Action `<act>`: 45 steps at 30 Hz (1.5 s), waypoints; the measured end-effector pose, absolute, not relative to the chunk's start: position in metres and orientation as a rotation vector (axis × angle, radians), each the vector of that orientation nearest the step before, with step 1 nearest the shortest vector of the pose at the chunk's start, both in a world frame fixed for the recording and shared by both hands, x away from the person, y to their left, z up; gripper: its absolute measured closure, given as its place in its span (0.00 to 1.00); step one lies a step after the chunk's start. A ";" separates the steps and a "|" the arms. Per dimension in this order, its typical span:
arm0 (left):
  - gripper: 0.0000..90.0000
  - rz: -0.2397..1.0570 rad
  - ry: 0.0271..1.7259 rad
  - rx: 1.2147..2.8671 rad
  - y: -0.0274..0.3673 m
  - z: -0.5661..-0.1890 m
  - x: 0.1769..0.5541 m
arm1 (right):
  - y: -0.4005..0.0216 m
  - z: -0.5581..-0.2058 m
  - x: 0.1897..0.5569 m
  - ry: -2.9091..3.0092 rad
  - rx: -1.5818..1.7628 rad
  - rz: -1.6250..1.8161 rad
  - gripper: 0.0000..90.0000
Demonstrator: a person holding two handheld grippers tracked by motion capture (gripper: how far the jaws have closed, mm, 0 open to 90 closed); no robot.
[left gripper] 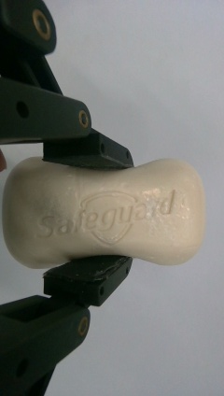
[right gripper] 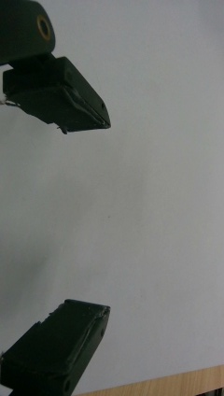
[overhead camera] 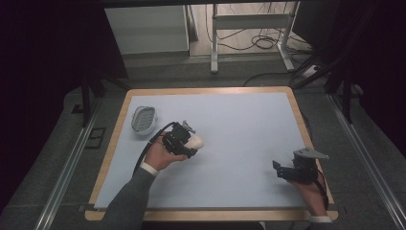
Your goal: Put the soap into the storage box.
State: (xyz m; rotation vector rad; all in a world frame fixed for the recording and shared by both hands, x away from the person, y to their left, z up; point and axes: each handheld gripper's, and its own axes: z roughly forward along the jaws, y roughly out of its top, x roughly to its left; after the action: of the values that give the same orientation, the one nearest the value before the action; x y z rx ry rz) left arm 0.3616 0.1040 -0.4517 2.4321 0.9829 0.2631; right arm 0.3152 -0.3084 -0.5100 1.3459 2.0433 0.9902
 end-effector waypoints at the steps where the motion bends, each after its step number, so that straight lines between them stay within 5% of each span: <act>1: 0.55 0.263 0.983 2.432 0.104 -0.452 0.362 | -0.308 -0.510 0.315 2.044 1.346 0.990 0.10; 45: 0.55 0.344 1.152 2.368 0.165 -0.434 0.385 | -0.309 -0.513 0.316 2.051 1.359 0.972 0.10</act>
State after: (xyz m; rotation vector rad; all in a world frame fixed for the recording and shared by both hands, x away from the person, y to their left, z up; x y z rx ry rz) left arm 0.3851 0.1647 -0.4335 2.3676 1.1521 0.3443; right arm 0.3164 -0.3090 -0.5130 1.3589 2.0508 0.9719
